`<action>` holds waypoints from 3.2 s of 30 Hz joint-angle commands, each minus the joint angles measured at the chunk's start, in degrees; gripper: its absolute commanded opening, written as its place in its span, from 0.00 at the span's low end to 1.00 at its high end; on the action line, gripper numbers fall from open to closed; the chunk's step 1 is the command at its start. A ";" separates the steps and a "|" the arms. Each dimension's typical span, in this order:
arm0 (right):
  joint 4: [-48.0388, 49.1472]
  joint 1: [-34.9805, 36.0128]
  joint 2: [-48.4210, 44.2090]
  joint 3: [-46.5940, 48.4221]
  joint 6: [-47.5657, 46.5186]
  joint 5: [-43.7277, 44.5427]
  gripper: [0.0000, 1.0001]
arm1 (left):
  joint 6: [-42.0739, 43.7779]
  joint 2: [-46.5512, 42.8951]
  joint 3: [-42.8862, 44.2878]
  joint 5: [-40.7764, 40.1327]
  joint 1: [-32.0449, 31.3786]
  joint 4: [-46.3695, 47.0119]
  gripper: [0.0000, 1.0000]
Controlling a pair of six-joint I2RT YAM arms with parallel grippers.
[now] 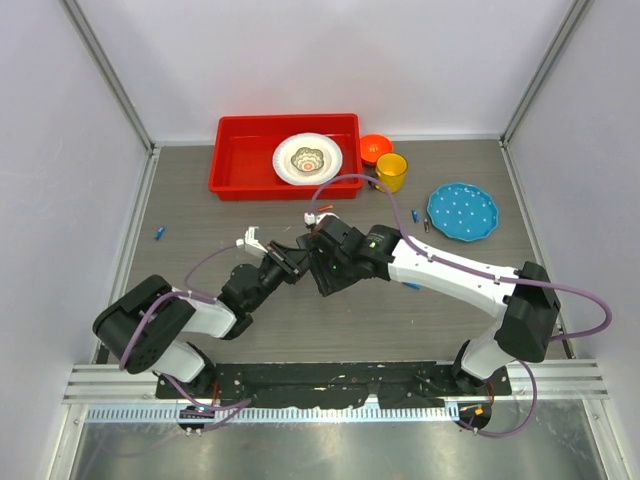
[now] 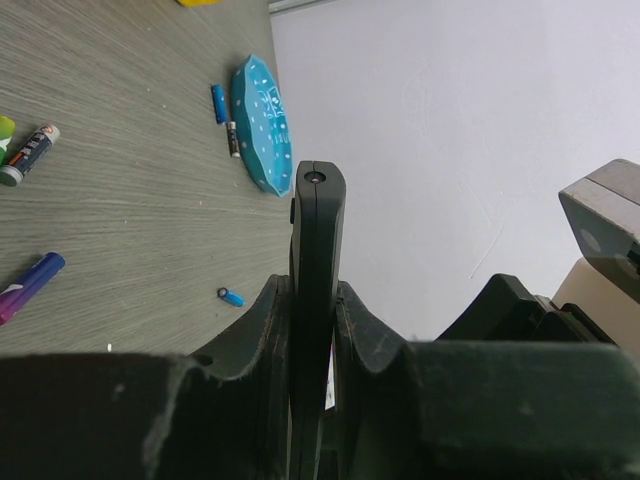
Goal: Load the batteries into the remote control
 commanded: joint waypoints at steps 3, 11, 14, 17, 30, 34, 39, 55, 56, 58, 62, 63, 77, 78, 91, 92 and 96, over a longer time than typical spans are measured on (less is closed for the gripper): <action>6.14 -3.09 0.75 2.67 -0.44 7.42 0.32 | -1.88 -1.21 1.43 5.83 -2.89 17.33 0.00; 6.84 -3.09 -2.68 0.65 -1.05 2.94 0.49 | -0.21 -1.48 0.20 2.67 -2.80 17.33 0.00; 6.23 -3.09 -4.70 0.30 -1.14 1.89 0.55 | 0.76 -1.48 0.37 1.88 -2.71 16.63 0.00; 5.53 -3.09 -6.55 0.03 -1.14 1.36 0.59 | 1.55 -1.74 0.90 1.79 -2.63 15.23 0.00; 5.70 -3.61 -20.51 -0.48 -2.99 10.03 0.65 | 5.14 -6.39 1.86 2.05 -1.14 6.36 0.00; 7.63 -5.38 -23.95 -9.53 0.43 21.90 0.65 | 13.13 -15.52 6.68 4.43 0.89 -24.71 0.00; 13.07 -5.46 -27.55 -18.76 3.60 25.87 0.64 | 27.99 -24.50 21.36 -5.91 0.71 -63.74 0.00; 19.50 -5.46 -37.22 -33.27 3.87 24.65 0.62 | 45.40 2.34 54.06 -50.32 1.15 -125.48 0.00; 19.50 -5.38 -37.83 -33.54 3.78 24.47 0.63 | 45.75 5.18 56.86 -52.42 1.33 -126.80 0.00; 19.68 -5.46 -38.54 -34.07 3.61 23.69 0.62 | 46.37 11.06 60.12 -52.88 2.12 -128.83 0.00; 19.59 -5.46 -40.03 -34.77 3.26 22.89 0.63 | 48.92 19.08 64.17 -52.00 3.70 -127.87 0.00; 19.50 -5.38 -40.73 -34.94 3.25 22.80 0.63 | 49.36 20.57 64.96 -52.00 3.96 -127.87 0.00; 19.33 -5.46 -43.99 -36.53 2.99 21.22 0.64 | 49.10 28.49 65.06 -44.45 8.01 -119.70 0.09; 19.24 -5.46 -44.08 -36.53 2.90 21.22 0.64 | 49.01 28.67 64.62 -44.01 8.01 -119.17 0.11; 18.18 -5.38 -44.70 -36.62 3.52 21.48 0.64 | 47.52 30.25 61.54 -39.26 7.92 -114.60 0.37; 18.01 -5.46 -44.69 -36.53 3.52 21.48 0.64 | 47.52 30.08 61.37 -39.17 7.92 -114.33 0.40; 17.92 -5.46 -44.34 -36.35 3.60 21.57 0.64 | 47.25 28.50 60.67 -39.17 7.92 -114.07 0.48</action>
